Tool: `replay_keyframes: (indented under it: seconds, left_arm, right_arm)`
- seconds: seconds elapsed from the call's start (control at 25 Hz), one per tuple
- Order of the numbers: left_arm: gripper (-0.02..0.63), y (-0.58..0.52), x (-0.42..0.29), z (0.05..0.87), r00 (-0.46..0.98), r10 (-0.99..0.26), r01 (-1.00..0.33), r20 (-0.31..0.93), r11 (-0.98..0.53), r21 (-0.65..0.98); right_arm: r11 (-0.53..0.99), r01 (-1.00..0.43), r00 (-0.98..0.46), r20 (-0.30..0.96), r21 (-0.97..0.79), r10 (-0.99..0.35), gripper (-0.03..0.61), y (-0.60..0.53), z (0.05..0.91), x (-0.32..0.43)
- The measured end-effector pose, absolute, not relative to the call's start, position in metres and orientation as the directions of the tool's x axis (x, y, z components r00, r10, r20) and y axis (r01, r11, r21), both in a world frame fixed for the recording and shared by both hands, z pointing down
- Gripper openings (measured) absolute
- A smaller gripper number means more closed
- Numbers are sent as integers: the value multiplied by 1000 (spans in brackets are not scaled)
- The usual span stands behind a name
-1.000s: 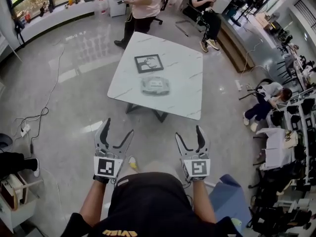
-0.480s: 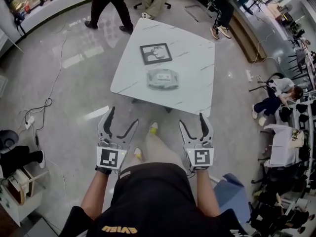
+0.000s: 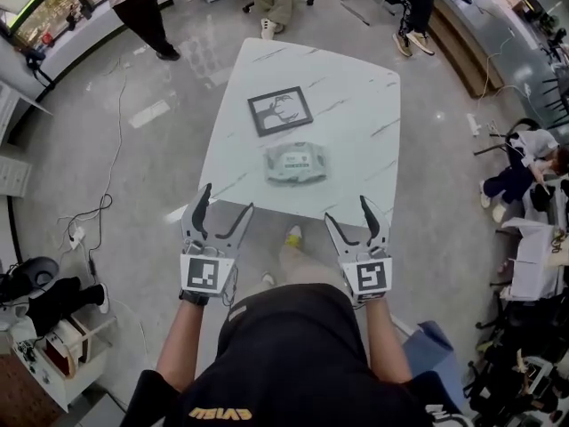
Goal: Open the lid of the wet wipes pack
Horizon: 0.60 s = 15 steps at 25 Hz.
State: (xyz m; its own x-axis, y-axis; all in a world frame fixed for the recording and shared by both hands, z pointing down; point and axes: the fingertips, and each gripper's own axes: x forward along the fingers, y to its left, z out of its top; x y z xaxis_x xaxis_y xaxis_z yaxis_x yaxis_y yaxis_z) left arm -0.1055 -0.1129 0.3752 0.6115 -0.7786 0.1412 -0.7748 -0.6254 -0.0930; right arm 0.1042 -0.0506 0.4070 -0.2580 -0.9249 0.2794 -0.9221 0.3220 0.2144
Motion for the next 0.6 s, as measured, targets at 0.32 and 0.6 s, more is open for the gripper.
replay_keyframes:
  seconds: [0.32, 0.6]
  left_arm:
    - [371, -166, -48, 401, 612, -762, -766, 211, -638, -77]
    - [359, -189, -15, 417, 614, -747, -757, 254, -648, -77]
  right_arm:
    - [405, -881, -325, 308, 246, -894, 301, -112, 429, 131]
    - [464, -854, -378, 333, 234, -864, 278, -148, 449, 134]
